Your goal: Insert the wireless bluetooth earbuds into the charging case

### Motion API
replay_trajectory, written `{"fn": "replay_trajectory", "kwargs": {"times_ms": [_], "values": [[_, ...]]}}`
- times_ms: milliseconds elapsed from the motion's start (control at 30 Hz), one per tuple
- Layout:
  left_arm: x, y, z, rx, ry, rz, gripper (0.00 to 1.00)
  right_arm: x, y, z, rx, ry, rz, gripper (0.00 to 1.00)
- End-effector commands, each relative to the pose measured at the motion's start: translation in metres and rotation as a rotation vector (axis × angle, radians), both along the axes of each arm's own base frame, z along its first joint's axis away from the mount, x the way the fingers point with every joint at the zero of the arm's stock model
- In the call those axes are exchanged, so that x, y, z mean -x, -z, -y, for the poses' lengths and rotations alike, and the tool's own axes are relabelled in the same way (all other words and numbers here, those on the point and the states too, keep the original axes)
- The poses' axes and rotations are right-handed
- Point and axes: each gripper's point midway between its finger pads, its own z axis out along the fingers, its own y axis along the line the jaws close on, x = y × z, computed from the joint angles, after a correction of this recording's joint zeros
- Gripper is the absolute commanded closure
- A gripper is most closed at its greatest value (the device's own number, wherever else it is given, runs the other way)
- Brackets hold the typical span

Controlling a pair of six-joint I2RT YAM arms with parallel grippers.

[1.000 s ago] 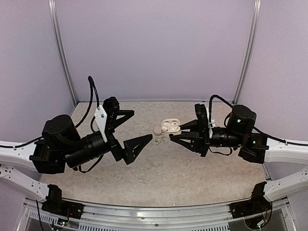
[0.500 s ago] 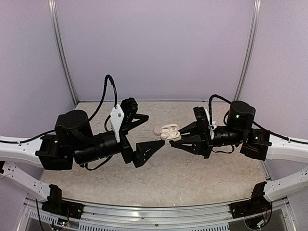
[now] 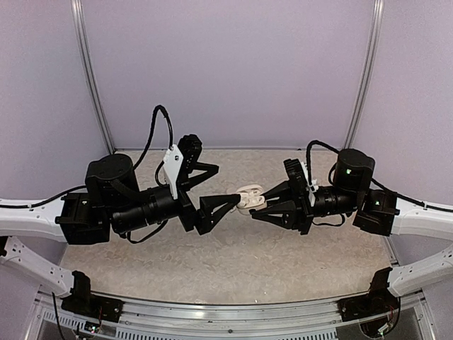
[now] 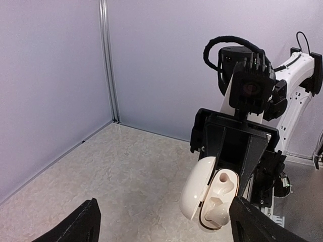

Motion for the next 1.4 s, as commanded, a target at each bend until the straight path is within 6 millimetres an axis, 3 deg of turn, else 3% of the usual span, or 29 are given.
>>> {"fn": "replay_trajectory", "kwargs": {"times_ms": [0,200,1367], "values": [[0.001,-0.009,0.003,0.025,0.024,-0.007,0.12,0.005,-0.01,0.002,-0.024,-0.018,0.021,1.0],[0.007,-0.007,0.005,0.029,0.062,-0.007,0.13,0.006,-0.008,0.003,-0.024,-0.016,0.02,1.0],[-0.009,0.006,0.014,-0.015,0.024,-0.004,0.14,0.01,-0.01,0.004,-0.037,-0.035,0.015,1.0]]}}
